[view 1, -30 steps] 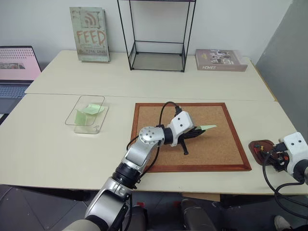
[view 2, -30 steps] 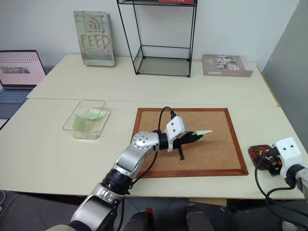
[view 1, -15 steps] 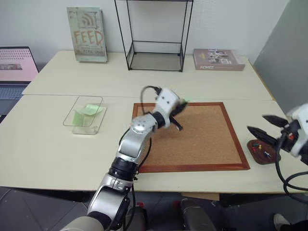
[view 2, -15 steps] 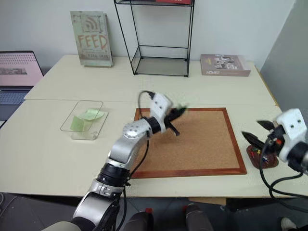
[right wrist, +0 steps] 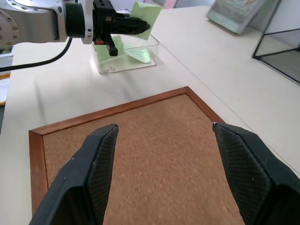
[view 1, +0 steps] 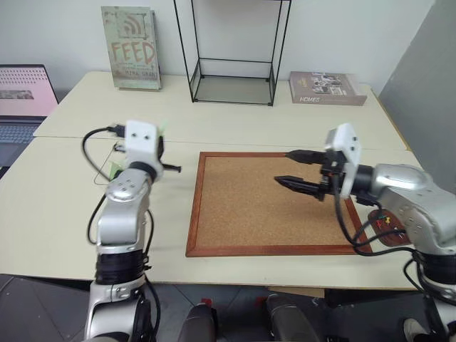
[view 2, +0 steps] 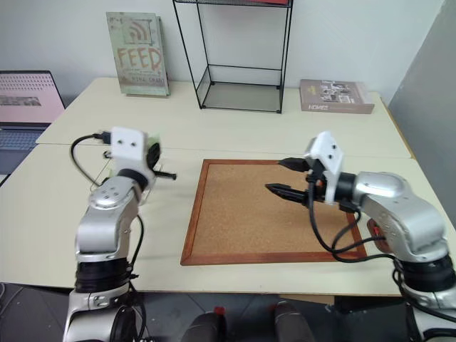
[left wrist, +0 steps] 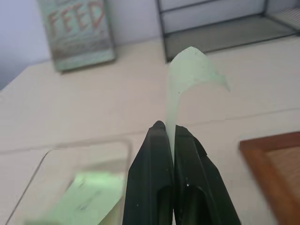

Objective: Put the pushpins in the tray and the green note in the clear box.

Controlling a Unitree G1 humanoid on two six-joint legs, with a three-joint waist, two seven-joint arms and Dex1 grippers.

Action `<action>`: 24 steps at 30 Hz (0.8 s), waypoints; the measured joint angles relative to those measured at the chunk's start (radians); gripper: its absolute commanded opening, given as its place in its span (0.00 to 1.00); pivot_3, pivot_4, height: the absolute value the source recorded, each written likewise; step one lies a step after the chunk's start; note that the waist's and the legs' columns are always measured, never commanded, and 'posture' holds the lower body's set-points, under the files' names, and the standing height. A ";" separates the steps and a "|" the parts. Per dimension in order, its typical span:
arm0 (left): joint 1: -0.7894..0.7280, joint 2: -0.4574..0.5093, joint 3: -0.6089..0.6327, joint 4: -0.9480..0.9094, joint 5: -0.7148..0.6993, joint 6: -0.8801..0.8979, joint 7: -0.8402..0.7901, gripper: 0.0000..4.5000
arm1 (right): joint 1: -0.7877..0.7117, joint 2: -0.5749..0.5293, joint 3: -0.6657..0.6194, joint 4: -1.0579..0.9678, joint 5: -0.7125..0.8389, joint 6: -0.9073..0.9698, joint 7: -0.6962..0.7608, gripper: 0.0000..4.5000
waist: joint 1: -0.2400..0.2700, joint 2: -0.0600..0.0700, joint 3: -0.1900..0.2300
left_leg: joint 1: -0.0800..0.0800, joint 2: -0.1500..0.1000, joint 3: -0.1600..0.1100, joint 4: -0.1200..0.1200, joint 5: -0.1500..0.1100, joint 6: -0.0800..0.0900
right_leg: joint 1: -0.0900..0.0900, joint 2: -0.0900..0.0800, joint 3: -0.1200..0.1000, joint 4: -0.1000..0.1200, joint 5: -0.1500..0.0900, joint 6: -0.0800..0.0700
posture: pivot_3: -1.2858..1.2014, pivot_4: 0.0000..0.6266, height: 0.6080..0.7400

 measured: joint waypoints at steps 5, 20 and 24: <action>0.009 0.037 0.054 0.008 -0.012 0.042 0.019 0.00 | -0.042 0.047 0.080 0.051 -0.041 -0.021 0.036 0.76 | 0.005 0.000 0.000 | 0.001 0.001 -0.001 0.000 0.000 0.000 | 0.000 0.001 -0.001 0.002 0.000 0.000 | 0.52 0.24 1.00; -0.061 0.052 0.116 0.164 -0.097 0.059 0.060 0.37 | -0.123 0.128 0.149 0.072 -0.104 -0.043 0.057 0.77 | 0.008 0.000 0.000 | 0.000 0.001 -0.002 0.000 0.000 -0.001 | -0.001 0.001 -0.003 0.002 0.000 -0.001 | 0.52 0.24 1.00; -0.067 0.052 0.119 0.162 -0.105 0.073 0.074 0.59 | -0.128 0.135 0.157 0.072 -0.107 -0.043 0.058 0.77 | 0.008 0.000 0.000 | 0.000 0.001 -0.002 0.000 0.000 -0.001 | -0.001 0.001 -0.003 0.002 0.000 -0.001 | 0.52 0.24 1.00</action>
